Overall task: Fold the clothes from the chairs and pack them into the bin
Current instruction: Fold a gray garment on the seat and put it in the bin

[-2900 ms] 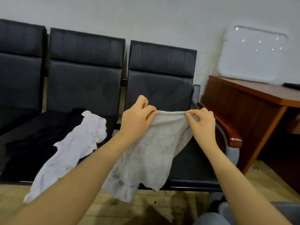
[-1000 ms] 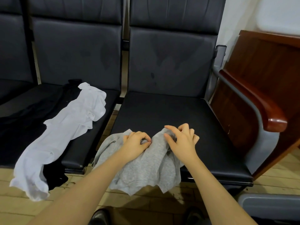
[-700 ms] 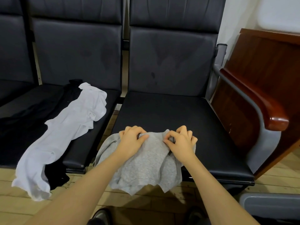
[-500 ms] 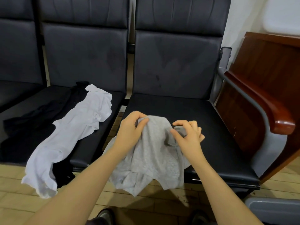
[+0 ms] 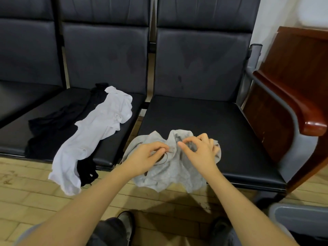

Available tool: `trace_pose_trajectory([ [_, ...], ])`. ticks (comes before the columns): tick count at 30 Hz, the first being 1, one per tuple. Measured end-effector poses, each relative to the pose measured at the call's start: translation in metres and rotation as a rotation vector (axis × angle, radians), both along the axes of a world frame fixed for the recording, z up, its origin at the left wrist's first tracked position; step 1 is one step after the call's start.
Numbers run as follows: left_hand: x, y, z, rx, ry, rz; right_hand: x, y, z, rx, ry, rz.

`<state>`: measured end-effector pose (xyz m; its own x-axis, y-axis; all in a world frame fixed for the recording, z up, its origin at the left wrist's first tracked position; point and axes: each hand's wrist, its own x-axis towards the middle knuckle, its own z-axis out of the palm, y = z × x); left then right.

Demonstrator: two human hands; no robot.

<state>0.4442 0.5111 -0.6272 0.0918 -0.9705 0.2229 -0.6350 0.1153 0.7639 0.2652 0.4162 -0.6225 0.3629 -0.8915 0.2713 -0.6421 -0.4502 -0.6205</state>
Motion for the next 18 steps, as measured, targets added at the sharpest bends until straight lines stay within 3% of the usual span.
trace_pose_trajectory([
  [6,0.001,0.005,0.002,-0.050,-0.022,0.196,0.028,0.017,-0.010,-0.082,0.042,-0.017],
  [10,0.003,-0.006,-0.004,0.013,-0.013,0.270,0.017,0.012,-0.003,-0.117,-0.123,-0.043],
  [18,-0.031,-0.027,-0.005,0.051,-0.020,0.046,-0.029,-0.005,0.001,-0.047,-0.033,-0.178],
])
